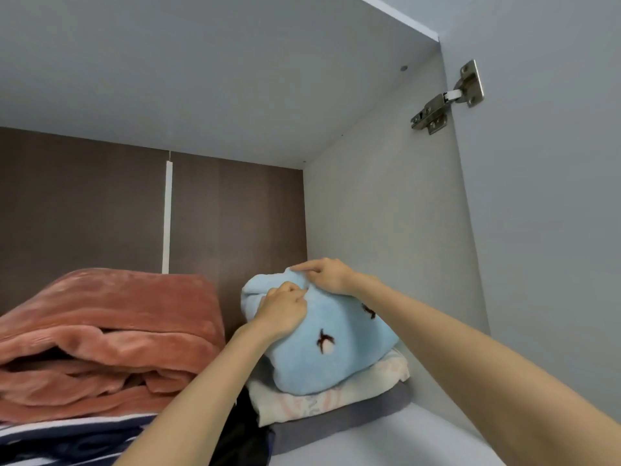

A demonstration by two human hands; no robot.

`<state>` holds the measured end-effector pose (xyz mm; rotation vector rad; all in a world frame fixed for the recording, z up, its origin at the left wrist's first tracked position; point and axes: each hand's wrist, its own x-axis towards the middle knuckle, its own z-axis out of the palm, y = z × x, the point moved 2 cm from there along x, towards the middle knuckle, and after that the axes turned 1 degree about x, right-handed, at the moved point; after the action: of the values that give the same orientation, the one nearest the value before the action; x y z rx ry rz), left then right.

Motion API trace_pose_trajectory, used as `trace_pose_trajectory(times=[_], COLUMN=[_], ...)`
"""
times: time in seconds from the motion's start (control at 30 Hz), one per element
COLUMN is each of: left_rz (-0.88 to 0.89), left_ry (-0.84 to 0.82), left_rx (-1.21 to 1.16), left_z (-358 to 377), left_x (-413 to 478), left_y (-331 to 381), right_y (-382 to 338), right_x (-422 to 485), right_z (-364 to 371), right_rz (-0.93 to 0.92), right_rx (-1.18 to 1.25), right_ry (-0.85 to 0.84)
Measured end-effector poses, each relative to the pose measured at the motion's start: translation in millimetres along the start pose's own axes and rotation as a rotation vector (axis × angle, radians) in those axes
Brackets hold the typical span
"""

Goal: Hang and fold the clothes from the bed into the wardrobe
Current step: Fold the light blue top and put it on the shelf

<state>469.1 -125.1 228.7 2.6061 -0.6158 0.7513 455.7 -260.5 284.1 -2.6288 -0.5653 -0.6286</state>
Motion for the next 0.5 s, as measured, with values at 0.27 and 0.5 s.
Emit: trace_pose_trajectory(times=[0.27, 0.5], left_rz=[-0.364, -0.821], left_ry=[-0.016, 0.009], left_rx=[-0.332, -1.289], left_z=[21.3, 35.2], left_x=[-14.6, -47.5], left_y=[-12.8, -27.4], right_y=[45.4, 43.5], right_x=[13.8, 1.1], right_z=[43.7, 31.9], right_rz=[0.378, 0.265], right_rx=[-0.114, 0.026], right_ry=[-0.199, -0.074])
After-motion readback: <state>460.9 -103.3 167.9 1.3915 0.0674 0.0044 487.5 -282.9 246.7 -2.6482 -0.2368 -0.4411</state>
